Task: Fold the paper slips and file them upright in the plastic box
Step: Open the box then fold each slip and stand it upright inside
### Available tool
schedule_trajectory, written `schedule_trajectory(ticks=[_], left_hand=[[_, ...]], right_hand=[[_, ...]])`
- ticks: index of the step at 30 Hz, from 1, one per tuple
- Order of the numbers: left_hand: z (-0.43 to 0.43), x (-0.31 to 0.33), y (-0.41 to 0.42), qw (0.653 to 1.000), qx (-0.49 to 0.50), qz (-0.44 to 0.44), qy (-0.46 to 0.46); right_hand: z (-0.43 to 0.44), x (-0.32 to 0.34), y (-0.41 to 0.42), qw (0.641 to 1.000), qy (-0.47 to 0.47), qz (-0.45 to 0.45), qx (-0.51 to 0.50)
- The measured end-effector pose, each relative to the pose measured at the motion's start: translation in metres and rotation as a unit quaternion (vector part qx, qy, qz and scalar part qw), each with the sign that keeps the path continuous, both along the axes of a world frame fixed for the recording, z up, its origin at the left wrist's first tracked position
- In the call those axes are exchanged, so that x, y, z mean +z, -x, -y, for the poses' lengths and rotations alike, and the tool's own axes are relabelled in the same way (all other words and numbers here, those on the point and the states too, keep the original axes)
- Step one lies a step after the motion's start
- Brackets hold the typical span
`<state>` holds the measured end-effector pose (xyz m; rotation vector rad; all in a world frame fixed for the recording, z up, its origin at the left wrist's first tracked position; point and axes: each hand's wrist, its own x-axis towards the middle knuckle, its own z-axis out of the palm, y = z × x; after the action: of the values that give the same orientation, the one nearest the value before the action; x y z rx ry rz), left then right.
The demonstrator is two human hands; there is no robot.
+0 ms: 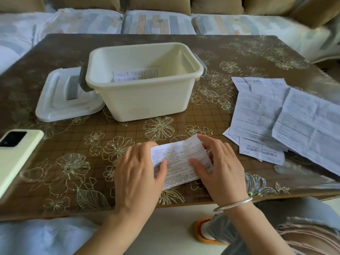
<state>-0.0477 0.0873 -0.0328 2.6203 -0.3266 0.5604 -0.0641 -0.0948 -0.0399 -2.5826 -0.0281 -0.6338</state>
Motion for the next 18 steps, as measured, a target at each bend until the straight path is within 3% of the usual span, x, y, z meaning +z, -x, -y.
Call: schedule_trajectory(ticks=[4, 8, 15, 18], left_hand=[[-0.003, 0.002, -0.003, 1.000, -0.027, 0.009, 0.010], [-0.010, 0.000, -0.008, 0.990, -0.124, 0.065, -0.027], [-0.041, 0.002, -0.022, 0.966, -0.244, -0.079, -0.029], [-0.046, 0.006, -0.028, 0.954, -0.272, -0.110, -0.059]], right_hand=[[0.003, -0.001, 0.001, 1.000, -0.005, -0.008, 0.015], [0.006, -0.004, 0.001, 0.999, 0.011, -0.017, 0.033], [0.006, 0.005, 0.002, 0.999, 0.005, -0.033, 0.019], [-0.002, 0.015, 0.005, 0.997, 0.055, -0.002, 0.052]])
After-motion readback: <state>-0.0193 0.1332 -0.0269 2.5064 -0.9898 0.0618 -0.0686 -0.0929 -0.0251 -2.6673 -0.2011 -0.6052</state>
